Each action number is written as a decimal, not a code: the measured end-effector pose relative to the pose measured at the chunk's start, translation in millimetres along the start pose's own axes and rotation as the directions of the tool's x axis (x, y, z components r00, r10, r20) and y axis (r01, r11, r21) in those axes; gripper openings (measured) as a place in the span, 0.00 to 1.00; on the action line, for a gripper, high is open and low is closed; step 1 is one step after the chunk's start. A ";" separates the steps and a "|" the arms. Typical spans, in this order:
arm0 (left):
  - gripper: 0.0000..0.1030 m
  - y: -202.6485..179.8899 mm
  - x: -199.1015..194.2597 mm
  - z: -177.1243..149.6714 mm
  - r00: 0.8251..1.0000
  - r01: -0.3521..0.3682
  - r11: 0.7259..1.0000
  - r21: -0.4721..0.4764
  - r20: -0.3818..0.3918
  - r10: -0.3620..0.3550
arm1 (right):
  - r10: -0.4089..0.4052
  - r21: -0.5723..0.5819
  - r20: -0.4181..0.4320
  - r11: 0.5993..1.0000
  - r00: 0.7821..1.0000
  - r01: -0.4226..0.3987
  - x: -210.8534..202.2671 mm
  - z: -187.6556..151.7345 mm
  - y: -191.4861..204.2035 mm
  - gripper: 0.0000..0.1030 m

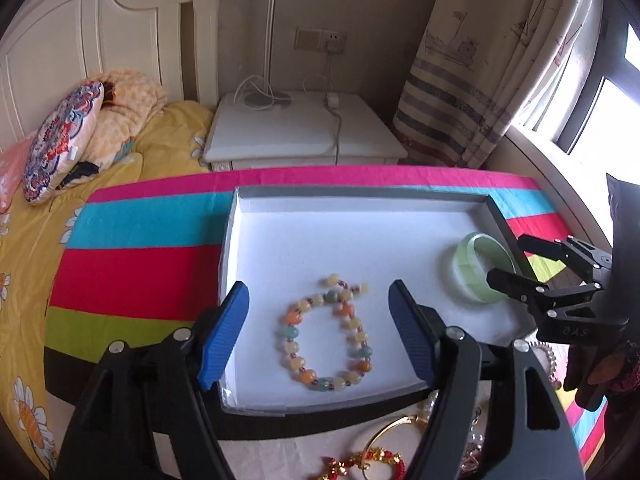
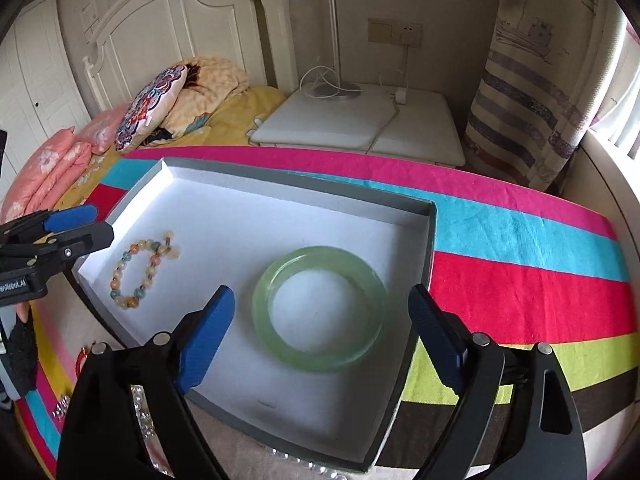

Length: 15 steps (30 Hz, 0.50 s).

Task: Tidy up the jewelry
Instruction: 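Lower the jade bangle into the tray with the right tool while the left tool releases the bead bracelet there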

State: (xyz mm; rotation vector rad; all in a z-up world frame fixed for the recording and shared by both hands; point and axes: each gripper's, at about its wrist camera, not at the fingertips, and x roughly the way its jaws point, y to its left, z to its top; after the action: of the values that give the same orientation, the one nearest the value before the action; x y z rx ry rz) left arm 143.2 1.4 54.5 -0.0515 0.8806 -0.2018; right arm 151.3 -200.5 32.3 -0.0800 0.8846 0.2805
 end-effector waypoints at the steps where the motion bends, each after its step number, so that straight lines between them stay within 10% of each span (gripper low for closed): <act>1: 0.68 0.3 2.8 -1.6 1.000 -0.012 1.000 0.008 -0.011 0.012 | -0.012 -0.017 -0.004 1.000 1.000 0.011 -0.3 -1.6 1.5 0.81; 6: 0.36 3.4 33.0 -18.5 0.987 -0.074 0.996 0.057 -0.141 0.082 | -0.130 -0.205 -0.048 0.972 0.990 0.117 10.3 -18.8 24.3 0.73; 15: 0.34 -6.2 14.3 -51.7 0.986 -0.077 0.993 0.090 -0.141 0.090 | -0.102 -0.255 -0.092 0.964 0.991 0.075 1.6 -35.8 27.5 0.72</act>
State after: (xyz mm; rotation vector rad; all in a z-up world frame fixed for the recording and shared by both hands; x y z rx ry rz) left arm 111.3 -5.5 11.6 0.0799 1.0158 -0.1654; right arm 117.7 -180.4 9.6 -0.3716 0.9430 0.3055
